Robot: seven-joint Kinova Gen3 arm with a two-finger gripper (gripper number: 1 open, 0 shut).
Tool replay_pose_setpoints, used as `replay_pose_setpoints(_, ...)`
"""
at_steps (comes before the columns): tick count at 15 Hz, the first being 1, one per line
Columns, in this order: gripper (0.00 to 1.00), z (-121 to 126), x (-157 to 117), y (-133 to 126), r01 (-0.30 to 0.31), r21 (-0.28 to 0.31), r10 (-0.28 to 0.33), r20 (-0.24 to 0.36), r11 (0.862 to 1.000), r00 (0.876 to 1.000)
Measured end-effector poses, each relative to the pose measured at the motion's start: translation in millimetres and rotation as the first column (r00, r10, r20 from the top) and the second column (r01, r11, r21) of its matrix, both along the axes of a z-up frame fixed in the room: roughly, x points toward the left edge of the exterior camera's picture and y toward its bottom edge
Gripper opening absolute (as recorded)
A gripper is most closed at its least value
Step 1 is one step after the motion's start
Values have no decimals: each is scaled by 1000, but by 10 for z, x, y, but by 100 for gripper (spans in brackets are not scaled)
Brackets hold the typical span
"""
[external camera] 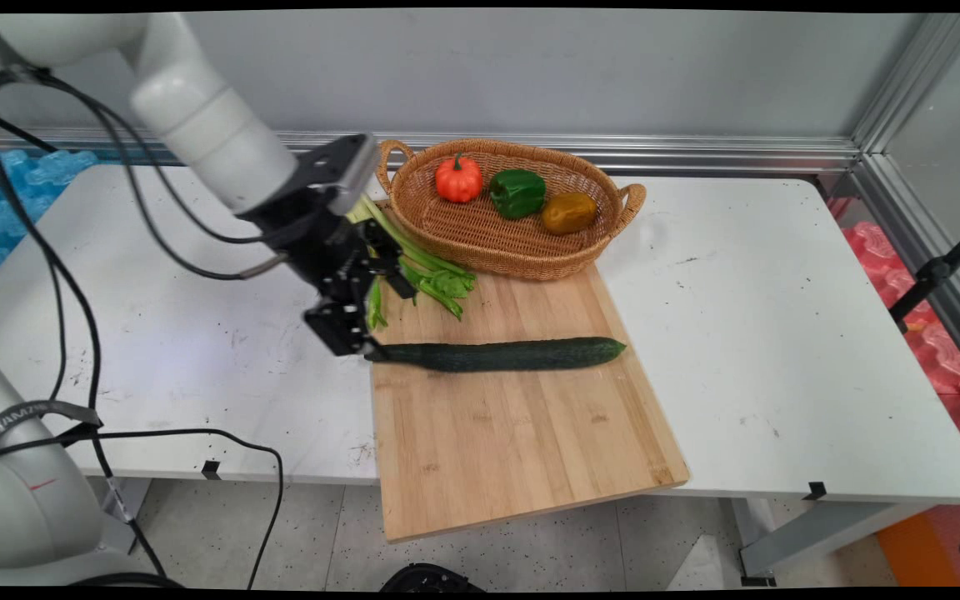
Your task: Pick up the cucumber from the cutting board
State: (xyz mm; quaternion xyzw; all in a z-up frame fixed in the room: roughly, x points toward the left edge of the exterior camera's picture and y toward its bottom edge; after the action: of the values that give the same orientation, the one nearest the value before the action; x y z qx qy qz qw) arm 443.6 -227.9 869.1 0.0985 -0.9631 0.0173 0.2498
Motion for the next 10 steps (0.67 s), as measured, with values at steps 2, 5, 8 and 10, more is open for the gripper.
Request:
replay_pose_setpoints(2,100,-86,-144,-91,-33,-3,33,0,999,999)
replay_pose_setpoints(5,100,-247,-362,-222,-71,-6,71,4,997,997)
replay_pose_setpoints(8,100,-418,-576,-345,-104,-4,104,8,995,995)
replay_pose_setpoints(10,100,-528,-701,-423,-124,1,124,11,992,992)
